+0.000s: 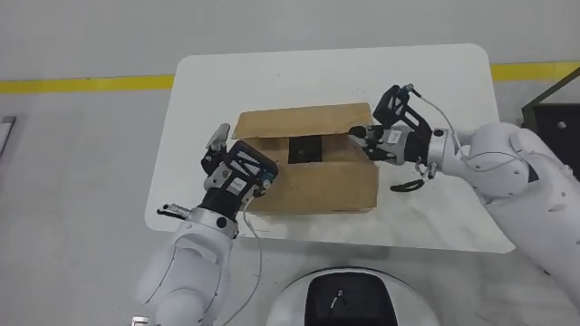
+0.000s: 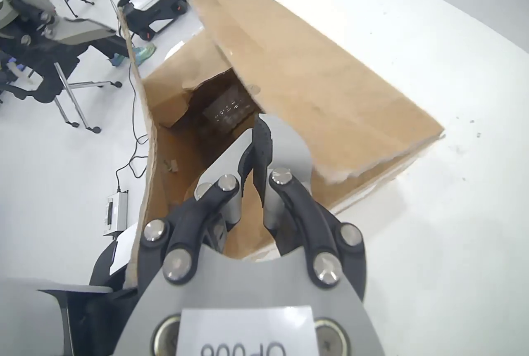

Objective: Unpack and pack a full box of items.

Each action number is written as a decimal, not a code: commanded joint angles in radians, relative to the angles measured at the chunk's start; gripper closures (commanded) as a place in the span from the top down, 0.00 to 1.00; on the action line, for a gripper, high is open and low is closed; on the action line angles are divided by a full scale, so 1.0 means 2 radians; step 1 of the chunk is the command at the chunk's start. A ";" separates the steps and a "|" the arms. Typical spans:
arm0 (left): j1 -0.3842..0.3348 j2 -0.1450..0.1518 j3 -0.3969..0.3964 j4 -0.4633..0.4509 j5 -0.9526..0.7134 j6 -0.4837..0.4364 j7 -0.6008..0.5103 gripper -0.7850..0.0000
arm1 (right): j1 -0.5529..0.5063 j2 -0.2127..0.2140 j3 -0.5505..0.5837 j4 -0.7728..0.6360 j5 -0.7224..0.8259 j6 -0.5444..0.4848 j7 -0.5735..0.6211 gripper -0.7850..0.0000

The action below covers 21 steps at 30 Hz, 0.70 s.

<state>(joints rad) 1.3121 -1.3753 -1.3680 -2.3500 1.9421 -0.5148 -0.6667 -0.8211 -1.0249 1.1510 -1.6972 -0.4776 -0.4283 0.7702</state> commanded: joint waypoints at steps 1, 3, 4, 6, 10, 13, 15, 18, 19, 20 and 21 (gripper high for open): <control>-0.002 0.000 -0.001 0.000 0.000 0.002 0.001 1.00 | 0.031 -0.005 -0.009 0.026 0.017 0.004 -0.018 0.00; -0.003 0.001 -0.004 0.000 -0.001 0.004 0.001 1.00 | 0.053 -0.009 -0.017 0.049 0.027 0.010 -0.024 0.00; -0.003 0.001 -0.006 0.000 -0.002 0.006 0.001 1.00 | 0.064 -0.010 -0.018 0.059 0.020 0.015 -0.027 0.00; -0.003 0.002 -0.009 0.000 -0.002 0.008 0.002 1.00 | 0.074 -0.013 -0.021 0.074 0.024 0.018 -0.039 0.00; 0.000 0.003 -0.018 0.000 -0.006 0.012 0.003 1.00 | 0.076 -0.016 -0.019 0.091 0.041 0.006 -0.065 0.00; 0.002 0.004 -0.023 0.000 -0.008 0.013 0.005 1.00 | 0.071 -0.014 -0.013 0.094 0.034 -0.018 -0.076 0.04; 0.004 0.005 -0.026 0.000 -0.010 0.015 0.005 1.00 | 0.065 -0.012 -0.006 0.087 0.022 -0.041 -0.082 0.13; 0.005 0.005 -0.027 0.000 -0.009 0.019 0.007 1.00 | 0.055 -0.004 0.011 0.067 -0.036 -0.081 -0.073 0.36; 0.005 0.006 -0.027 0.000 -0.008 0.021 0.009 1.00 | 0.050 -0.001 0.019 0.060 -0.056 -0.094 -0.067 0.38; 0.006 0.006 -0.027 0.000 -0.008 0.022 0.010 1.00 | 0.046 0.002 0.026 0.051 -0.075 -0.106 -0.062 0.40; 0.006 0.006 -0.027 0.000 -0.007 0.024 0.011 1.00 | 0.040 0.006 0.033 0.042 -0.099 -0.120 -0.051 0.41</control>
<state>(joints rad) 1.3237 -1.3638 -1.4224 -2.3500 1.9262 -0.4703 -0.6470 -0.7306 -1.0204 1.2027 -1.5947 -0.6236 -0.6391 0.6487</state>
